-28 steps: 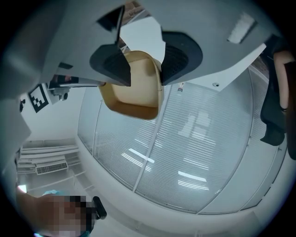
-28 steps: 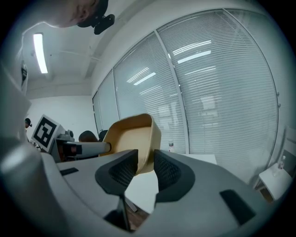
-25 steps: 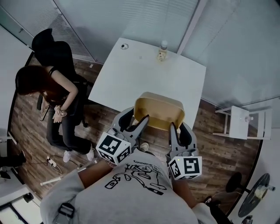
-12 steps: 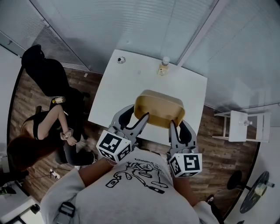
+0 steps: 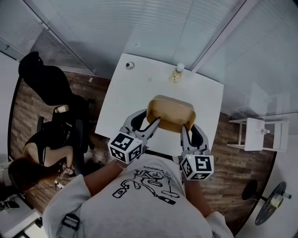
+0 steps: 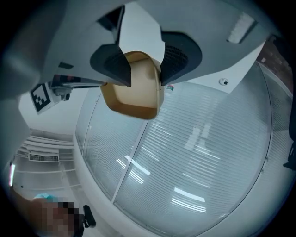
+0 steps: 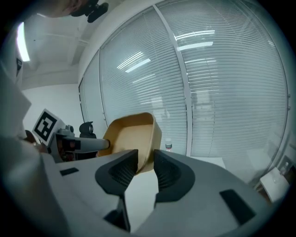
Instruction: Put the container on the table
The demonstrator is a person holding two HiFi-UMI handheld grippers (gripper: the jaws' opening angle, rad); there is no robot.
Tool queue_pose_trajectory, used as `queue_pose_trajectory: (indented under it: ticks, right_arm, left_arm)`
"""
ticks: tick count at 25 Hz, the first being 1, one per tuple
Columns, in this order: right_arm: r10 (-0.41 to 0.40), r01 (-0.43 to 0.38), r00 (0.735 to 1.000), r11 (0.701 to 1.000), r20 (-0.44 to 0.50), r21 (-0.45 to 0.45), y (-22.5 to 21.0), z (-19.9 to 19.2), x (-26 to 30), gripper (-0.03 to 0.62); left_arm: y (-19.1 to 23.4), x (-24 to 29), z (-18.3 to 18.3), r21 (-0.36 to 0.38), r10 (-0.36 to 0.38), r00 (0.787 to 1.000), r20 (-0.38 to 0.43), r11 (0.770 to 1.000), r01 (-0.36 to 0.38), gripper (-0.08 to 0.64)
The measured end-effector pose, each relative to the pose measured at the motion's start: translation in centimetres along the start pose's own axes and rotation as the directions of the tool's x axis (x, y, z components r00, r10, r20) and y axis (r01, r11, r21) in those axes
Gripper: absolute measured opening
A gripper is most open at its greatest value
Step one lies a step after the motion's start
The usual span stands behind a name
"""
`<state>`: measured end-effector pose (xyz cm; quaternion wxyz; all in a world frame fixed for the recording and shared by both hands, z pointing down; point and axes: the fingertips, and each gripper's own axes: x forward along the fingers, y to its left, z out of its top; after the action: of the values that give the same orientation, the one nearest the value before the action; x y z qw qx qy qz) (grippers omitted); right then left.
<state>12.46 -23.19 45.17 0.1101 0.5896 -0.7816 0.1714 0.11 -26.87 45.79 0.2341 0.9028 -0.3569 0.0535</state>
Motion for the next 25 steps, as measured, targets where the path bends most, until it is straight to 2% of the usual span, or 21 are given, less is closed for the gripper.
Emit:
queue_pose_trajectory:
  ticks: [3, 7, 14, 19, 25]
  right_arm:
    - [0.000, 0.000, 0.998, 1.000, -0.067, 0.001, -1.1, -2.8, 1.6, 0.098]
    - [0.024, -0.016, 0.983, 0.999, -0.181, 0.048, -1.8, -7.6, 3.9, 0.098]
    - [0.039, -0.004, 0.938, 0.995, -0.346, 0.100, -3.5, -15.7, 7.5, 0.098]
    - [0.036, 0.013, 0.908, 0.993, -0.417, 0.116, -4.7, -20.2, 9.2, 0.098]
    - [0.062, 0.032, 0.869, 0.983, -0.492, 0.181, -5.6, -24.8, 10.6, 0.098]
  left_arm:
    - [1.1, 1.3, -2.7, -0.049, -0.006, 0.998, -0.066, 0.999, 0.002, 0.196]
    - [3.0, 2.5, -6.7, -0.074, -0.001, 0.986, -0.167, 0.997, -0.012, 0.195]
    - [6.1, 5.3, -14.4, -0.129, 0.019, 0.946, -0.324, 0.990, -0.064, 0.192]
    - [7.8, 7.0, -19.2, -0.214, 0.014, 0.919, -0.394, 0.971, -0.107, 0.192]
    - [9.3, 8.7, -23.3, -0.195, 0.027, 0.890, -0.455, 0.972, -0.129, 0.192]
